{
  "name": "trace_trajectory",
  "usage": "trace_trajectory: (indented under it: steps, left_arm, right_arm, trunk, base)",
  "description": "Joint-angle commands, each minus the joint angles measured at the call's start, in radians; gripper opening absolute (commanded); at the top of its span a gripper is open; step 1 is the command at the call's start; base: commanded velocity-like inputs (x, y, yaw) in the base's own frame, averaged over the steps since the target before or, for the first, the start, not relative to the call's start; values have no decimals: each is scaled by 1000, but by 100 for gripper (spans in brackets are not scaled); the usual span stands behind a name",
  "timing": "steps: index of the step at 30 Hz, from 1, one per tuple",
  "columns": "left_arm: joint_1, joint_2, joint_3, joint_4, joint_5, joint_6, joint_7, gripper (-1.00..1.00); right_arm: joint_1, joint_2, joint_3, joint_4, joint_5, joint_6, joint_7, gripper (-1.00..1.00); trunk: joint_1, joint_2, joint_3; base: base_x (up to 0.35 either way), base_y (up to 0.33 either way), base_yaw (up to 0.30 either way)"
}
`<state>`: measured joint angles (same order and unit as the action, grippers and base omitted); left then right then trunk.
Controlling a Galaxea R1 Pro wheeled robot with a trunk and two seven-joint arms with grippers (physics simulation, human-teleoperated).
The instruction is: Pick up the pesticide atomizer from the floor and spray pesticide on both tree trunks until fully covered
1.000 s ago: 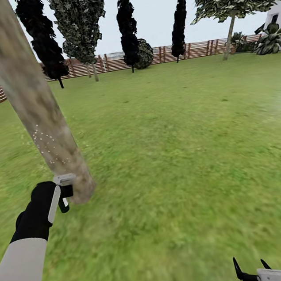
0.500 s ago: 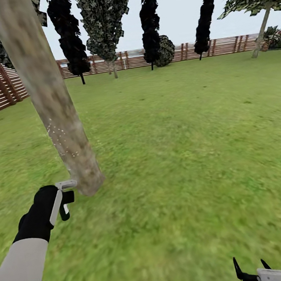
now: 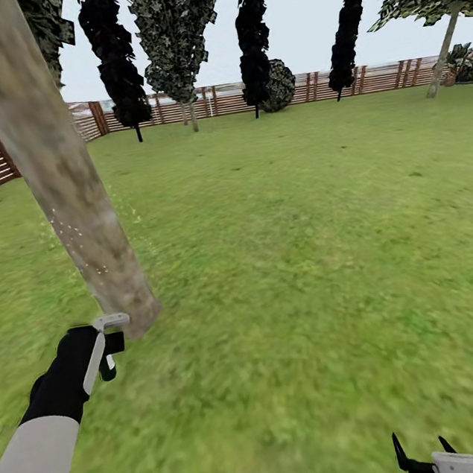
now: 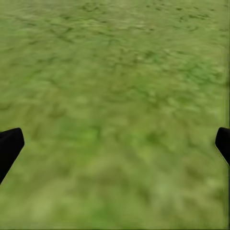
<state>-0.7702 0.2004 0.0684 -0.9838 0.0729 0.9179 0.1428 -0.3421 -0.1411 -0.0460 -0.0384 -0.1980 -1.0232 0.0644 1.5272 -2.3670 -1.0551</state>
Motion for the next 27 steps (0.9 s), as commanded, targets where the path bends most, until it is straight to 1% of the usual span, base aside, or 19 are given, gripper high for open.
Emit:
trace_trajectory:
  steps: [1,2,3,6,8,12,13,15,18,20,22,23,27]
  left_arm:
    - [8,-1,0,2,1,-48,-3,-100]
    - [17,-1,0,24,5,-108,-5,-100]
    - [28,-2,1,68,7,-162,-5,-100]
    - [73,0,3,96,9,-255,0,-100]
    - [96,-1,4,96,15,-281,-2,-100]
    - [101,-11,3,70,28,-275,-6,-100]
    - [101,-10,4,68,38,-274,-7,-100]
    - [102,-10,4,69,80,-274,-6,-100]
    - [103,-9,5,74,99,-273,-1,-100]
    - [103,-9,40,74,123,-258,-1,-100]
    - [102,-9,71,73,145,-198,-6,-100]
    - [102,-9,75,73,147,-185,-7,-100]
    - [103,-11,78,73,151,-175,-8,-100]
  right_arm:
    - [0,0,0,0,0,0,0,100]
    - [0,0,0,0,0,1,0,100]
    - [0,0,0,0,-1,1,0,100]
    - [0,0,0,0,-1,2,0,100]
    - [0,-1,0,0,-1,2,0,100]
    - [0,-1,0,0,-1,2,0,100]
    - [0,0,0,0,-1,2,0,100]
    - [0,0,0,0,-1,2,0,100]
    - [0,0,0,-1,-1,2,0,100]
    - [0,0,0,0,-1,2,-1,100]
    - [0,0,0,-1,-1,2,0,100]
    - [0,0,0,0,-1,2,0,100]
    - [0,0,0,0,-1,2,0,100]
  trunk:
    - [0,0,0]
    - [0,0,0]
    - [0,0,0]
    - [0,0,0]
    - [0,0,0]
    - [0,0,0]
    - [0,0,0]
    - [0,0,0]
    - [0,0,0]
    - [0,0,0]
    - [0,0,0]
    - [0,0,0]
    - [0,0,0]
  base:
    - [196,-233,0]
    - [209,-223,0]
    - [216,-217,0]
    - [220,-213,0]
    - [129,-118,0]
    - [84,-35,0]
    - [236,-106,0]
    - [269,-130,59]
    - [285,-142,240]
    - [276,-156,273]
    - [218,-200,276]
    - [182,-226,277]
    - [169,-234,276]
